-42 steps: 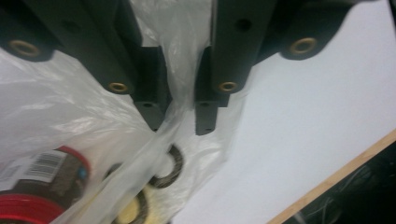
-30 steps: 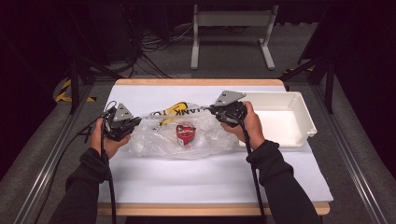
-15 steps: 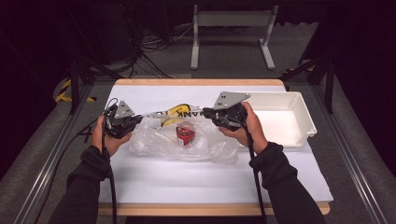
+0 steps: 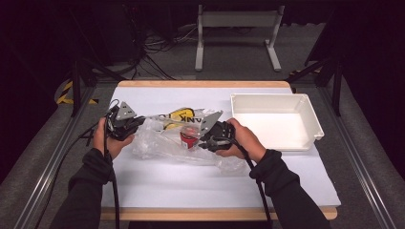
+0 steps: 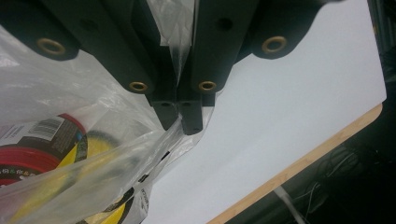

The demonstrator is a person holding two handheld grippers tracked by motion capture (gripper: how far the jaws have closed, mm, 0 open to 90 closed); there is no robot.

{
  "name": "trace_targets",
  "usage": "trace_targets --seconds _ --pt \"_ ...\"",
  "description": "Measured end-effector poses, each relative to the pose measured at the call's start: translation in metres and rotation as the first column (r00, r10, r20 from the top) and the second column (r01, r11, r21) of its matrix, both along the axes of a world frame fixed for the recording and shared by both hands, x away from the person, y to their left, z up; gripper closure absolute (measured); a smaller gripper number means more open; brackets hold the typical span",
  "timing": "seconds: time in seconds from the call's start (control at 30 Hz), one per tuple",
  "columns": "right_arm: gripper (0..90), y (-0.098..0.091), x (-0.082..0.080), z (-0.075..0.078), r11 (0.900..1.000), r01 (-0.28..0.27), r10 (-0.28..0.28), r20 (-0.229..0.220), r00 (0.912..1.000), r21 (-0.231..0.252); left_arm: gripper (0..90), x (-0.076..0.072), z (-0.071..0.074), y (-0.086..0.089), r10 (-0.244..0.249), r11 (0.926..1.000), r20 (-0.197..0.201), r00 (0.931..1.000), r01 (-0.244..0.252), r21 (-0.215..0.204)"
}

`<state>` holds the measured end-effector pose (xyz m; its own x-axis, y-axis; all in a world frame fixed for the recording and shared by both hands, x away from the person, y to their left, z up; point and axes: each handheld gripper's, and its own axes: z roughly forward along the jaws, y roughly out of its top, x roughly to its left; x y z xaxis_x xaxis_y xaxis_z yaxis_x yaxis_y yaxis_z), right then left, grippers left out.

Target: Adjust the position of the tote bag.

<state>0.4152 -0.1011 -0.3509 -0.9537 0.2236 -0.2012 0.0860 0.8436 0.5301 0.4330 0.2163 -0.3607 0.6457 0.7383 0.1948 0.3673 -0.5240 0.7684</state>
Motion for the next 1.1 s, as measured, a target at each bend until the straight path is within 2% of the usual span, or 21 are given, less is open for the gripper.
trace_targets --seconds 0.13,0.23,0.3,0.37,0.43,0.53,0.73,0.8,0.9,0.97,1.03,1.1 --pt "70.1 0.004 0.006 -0.008 0.9935 0.045 -0.043 0.015 0.9990 -0.105 89.7 -0.001 0.003 0.003 -0.005 0.9997 0.007 1.0000 0.005 -0.024" --pt "68.6 0.005 0.013 -0.012 0.9743 0.118 -0.107 0.067 0.9920 -0.191 89.6 -0.002 0.006 0.006 -0.002 0.9996 0.019 0.9998 0.003 -0.027" --pt "66.3 0.004 0.018 -0.014 0.9665 0.150 -0.131 0.101 0.9862 -0.209 89.6 -0.003 0.008 0.007 0.002 0.9995 0.022 0.9997 -0.001 -0.032" --pt "64.4 0.003 0.023 -0.015 0.9653 0.173 -0.154 0.109 0.9821 -0.196 89.5 -0.002 0.008 0.009 -0.007 0.9992 0.024 0.9997 0.008 -0.039" --pt "63.6 0.003 0.027 -0.015 0.9596 0.213 -0.186 0.149 0.9711 -0.184 89.2 -0.002 0.008 0.008 -0.005 0.9992 0.032 0.9995 0.007 -0.039" --pt "69.8 0.003 0.030 -0.016 0.9571 0.236 -0.204 0.187 0.9609 -0.168 87.2 -0.004 0.009 0.008 -0.014 0.9985 0.034 0.9993 0.016 -0.052" --pt "85.4 0.004 0.033 -0.017 0.9589 0.246 -0.215 0.204 0.9552 -0.142 76.6 -0.009 0.015 0.010 -0.042 0.9953 0.046 0.9981 0.046 -0.085" --pt "88.4 0.005 0.033 -0.016 0.9599 0.243 -0.212 0.208 0.9550 -0.140 71.6 -0.011 0.018 0.010 -0.042 0.9945 0.050 0.9978 0.047 -0.094" --pt "90.0 0.006 0.032 -0.016 0.9590 0.247 -0.215 0.213 0.9532 -0.139 69.5 -0.014 0.022 0.011 -0.059 0.9928 0.056 0.9967 0.064 -0.101" --pt "90.0 0.007 0.031 -0.014 0.9623 0.241 -0.211 0.215 0.9536 -0.125 66.3 -0.017 0.026 0.010 -0.063 0.9917 0.065 0.9959 0.070 -0.108" --pt "90.0 0.007 0.030 -0.014 0.9641 0.234 -0.206 0.205 0.9569 -0.125 59.3 -0.020 0.031 0.011 -0.078 0.9867 0.083 0.9935 0.089 -0.137" --pt "90.0 0.008 0.030 -0.013 0.9643 0.232 -0.203 0.202 0.9580 -0.128 56.4 -0.023 0.035 0.010 -0.095 0.9793 0.092 0.9912 0.109 -0.170"
